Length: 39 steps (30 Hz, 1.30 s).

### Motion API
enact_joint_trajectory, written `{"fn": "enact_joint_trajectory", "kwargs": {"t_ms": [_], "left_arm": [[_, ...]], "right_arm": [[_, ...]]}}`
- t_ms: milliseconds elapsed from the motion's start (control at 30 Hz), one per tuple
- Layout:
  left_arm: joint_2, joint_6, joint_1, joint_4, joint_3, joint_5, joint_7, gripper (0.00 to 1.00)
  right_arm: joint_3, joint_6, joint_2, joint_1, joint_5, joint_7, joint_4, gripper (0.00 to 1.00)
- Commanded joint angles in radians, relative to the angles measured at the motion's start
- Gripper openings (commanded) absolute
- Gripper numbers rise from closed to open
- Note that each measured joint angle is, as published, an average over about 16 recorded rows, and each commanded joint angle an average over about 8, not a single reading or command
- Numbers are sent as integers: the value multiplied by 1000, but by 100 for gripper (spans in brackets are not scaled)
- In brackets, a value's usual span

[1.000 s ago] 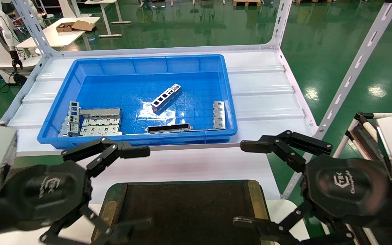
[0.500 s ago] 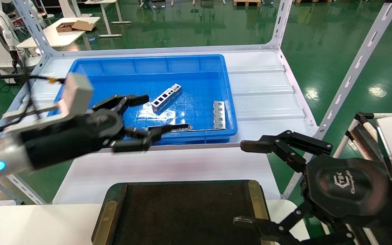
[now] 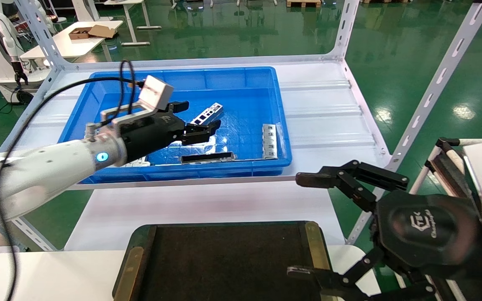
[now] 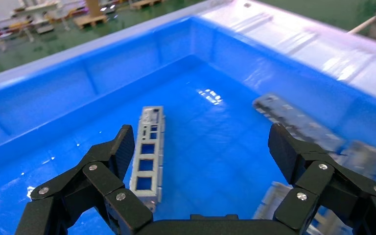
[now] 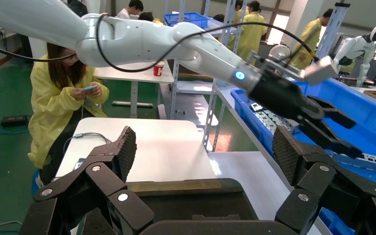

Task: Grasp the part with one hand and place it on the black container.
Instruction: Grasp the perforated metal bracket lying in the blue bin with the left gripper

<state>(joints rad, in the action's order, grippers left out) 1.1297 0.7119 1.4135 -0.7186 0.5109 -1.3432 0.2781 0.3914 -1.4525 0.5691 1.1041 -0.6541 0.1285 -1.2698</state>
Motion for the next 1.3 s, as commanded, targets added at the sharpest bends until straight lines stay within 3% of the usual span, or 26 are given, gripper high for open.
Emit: {"fn": "enact_joint_trajectory", "kwargs": {"t_ms": [33, 167, 200, 633, 1300], "left_arm": [[43, -29, 28, 76, 9, -20, -20, 56], [108, -58, 70, 199, 6, -22, -78, 6], [120, -62, 79, 225, 5, -21, -93, 0], [199, -99, 142, 454, -32, 23, -280, 0], [207, -83, 166, 588, -71, 98, -429, 0]], "right_arm": [[0, 0, 0, 0, 0, 0, 0, 57], [0, 0, 0, 0, 0, 0, 0, 7], [0, 0, 0, 0, 0, 0, 0, 1], [0, 0, 0, 0, 0, 0, 0, 0], [0, 0, 0, 0, 0, 0, 0, 0]]}}
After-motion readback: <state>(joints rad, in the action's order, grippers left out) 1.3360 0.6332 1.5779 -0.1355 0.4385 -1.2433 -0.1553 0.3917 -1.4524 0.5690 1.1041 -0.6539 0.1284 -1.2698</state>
